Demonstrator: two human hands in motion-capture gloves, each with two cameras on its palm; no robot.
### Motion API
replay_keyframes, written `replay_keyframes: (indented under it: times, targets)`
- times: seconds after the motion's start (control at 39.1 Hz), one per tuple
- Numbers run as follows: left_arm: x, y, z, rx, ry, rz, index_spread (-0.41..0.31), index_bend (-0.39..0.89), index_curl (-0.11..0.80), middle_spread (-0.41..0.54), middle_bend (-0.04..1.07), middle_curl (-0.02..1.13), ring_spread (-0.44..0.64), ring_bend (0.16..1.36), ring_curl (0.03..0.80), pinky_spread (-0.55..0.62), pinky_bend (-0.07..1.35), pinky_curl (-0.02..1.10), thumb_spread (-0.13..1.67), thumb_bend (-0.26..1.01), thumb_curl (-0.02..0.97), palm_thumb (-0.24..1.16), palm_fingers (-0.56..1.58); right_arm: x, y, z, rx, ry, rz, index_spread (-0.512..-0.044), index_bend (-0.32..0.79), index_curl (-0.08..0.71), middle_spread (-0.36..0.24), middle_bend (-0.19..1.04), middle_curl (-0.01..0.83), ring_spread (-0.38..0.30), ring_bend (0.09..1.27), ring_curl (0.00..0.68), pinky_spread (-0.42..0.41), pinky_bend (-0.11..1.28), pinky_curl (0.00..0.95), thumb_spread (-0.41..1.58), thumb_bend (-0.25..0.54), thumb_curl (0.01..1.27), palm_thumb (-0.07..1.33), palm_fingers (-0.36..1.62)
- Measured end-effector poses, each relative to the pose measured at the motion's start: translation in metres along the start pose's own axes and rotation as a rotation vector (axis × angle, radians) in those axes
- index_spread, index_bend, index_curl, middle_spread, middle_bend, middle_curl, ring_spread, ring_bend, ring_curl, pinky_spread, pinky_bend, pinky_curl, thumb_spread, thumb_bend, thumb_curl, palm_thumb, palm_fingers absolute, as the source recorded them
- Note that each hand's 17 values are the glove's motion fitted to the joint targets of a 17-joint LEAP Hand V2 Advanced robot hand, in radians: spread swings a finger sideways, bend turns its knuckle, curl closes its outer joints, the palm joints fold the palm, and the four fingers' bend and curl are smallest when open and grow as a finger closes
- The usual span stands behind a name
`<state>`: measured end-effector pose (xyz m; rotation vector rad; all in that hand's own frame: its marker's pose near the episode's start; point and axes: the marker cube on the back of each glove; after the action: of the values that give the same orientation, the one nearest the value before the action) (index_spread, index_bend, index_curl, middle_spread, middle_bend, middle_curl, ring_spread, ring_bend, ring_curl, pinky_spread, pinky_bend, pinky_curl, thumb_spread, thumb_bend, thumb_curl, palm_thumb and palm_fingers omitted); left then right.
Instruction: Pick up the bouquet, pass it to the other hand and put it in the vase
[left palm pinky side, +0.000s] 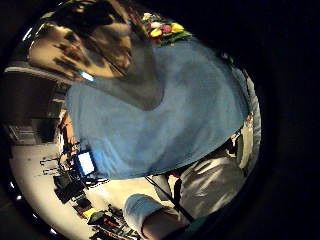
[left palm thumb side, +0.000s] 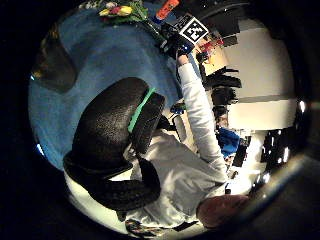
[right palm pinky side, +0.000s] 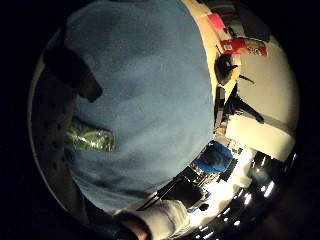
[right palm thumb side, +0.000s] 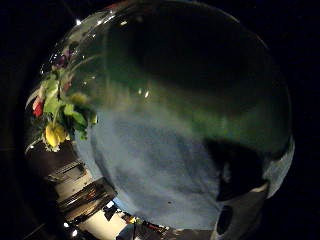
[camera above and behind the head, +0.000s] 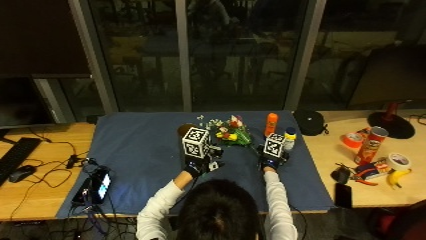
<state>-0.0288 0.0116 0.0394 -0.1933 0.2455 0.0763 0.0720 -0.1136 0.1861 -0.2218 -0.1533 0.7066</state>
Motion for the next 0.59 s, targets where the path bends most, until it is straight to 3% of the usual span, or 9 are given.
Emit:
replay_keyframes:
  times: [0.13,0.15,0.28,0.33,0.36,0.46,0.59]
  targets:
    - [-0.005,-0.008,0.007,-0.049,-0.015,-0.011,0.078,0.16,0.323,0.302,0.18,0.30,0.42,0.53,0.258,0.43,0.35,0.33,1.14,-0.02,0.269,0.20,0.23,-0.004,-0.003,-0.002,0.110,-0.040,-0.002,-0.238,0.29,0.290,-0.142,0.38,0.461,-0.202,0.63,0.399,-0.242,0.54,0.330,1.00,0.099,0.41,0.91,1.26]
    - [-0.006,-0.009,0.008,-0.061,-0.015,-0.012,0.078,0.16,0.323,0.303,0.18,0.30,0.42,0.53,0.259,0.43,0.34,0.33,1.14,-0.02,0.269,0.20,0.22,-0.003,-0.003,-0.001,0.120,-0.053,0.007,-0.238,0.29,0.301,-0.143,0.37,0.459,-0.206,0.63,0.403,-0.251,0.54,0.333,1.00,0.079,0.40,0.89,1.24]
    - [-0.008,-0.017,0.015,-0.127,0.008,-0.006,0.078,0.16,0.325,0.315,0.18,0.30,0.44,0.53,0.261,0.45,0.33,0.33,1.14,-0.02,0.269,0.20,0.22,0.006,0.003,0.000,0.228,-0.177,0.042,-0.247,0.15,0.305,-0.180,0.48,0.508,-0.220,0.76,0.451,-0.284,0.62,0.372,0.79,0.059,0.48,0.96,1.41]
    - [-0.007,-0.021,0.017,-0.140,0.019,0.007,0.080,0.16,0.326,0.322,0.19,0.30,0.44,0.54,0.260,0.46,0.32,0.33,1.14,-0.02,0.269,0.19,0.22,0.004,0.000,-0.004,0.287,-0.284,-0.014,-0.245,0.26,0.344,-0.185,0.57,0.539,-0.218,0.79,0.465,-0.283,0.59,0.375,0.88,0.036,0.45,0.94,1.55]
    - [-0.007,-0.023,0.017,-0.142,0.026,0.015,0.080,0.16,0.326,0.328,0.19,0.30,0.44,0.53,0.260,0.47,0.32,0.32,1.14,-0.02,0.269,0.19,0.22,0.001,0.000,-0.008,0.310,-0.353,-0.058,-0.244,0.32,0.365,-0.184,0.60,0.549,-0.213,0.79,0.469,-0.280,0.58,0.377,0.87,-0.012,0.43,0.88,1.59]
    - [0.000,-0.033,0.017,-0.115,0.097,0.056,0.091,0.15,0.322,0.341,0.19,0.30,0.45,0.54,0.260,0.48,0.32,0.33,1.11,-0.05,0.258,0.12,0.22,-0.010,0.015,-0.027,0.298,-0.643,-0.203,-0.243,0.41,0.409,-0.184,0.67,0.576,-0.209,0.82,0.492,-0.274,0.60,0.402,0.88,-0.025,0.42,0.87,1.56]
    - [0.013,-0.046,0.006,-0.067,0.272,0.105,0.137,0.11,0.301,0.360,0.18,0.30,0.46,0.56,0.269,0.49,0.36,0.34,1.06,-0.04,0.256,0.06,0.18,-0.010,0.048,-0.058,0.225,-0.857,-0.184,-0.233,0.47,0.454,-0.180,0.73,0.600,-0.203,0.87,0.512,-0.262,0.64,0.429,0.88,0.005,0.44,0.93,1.51]
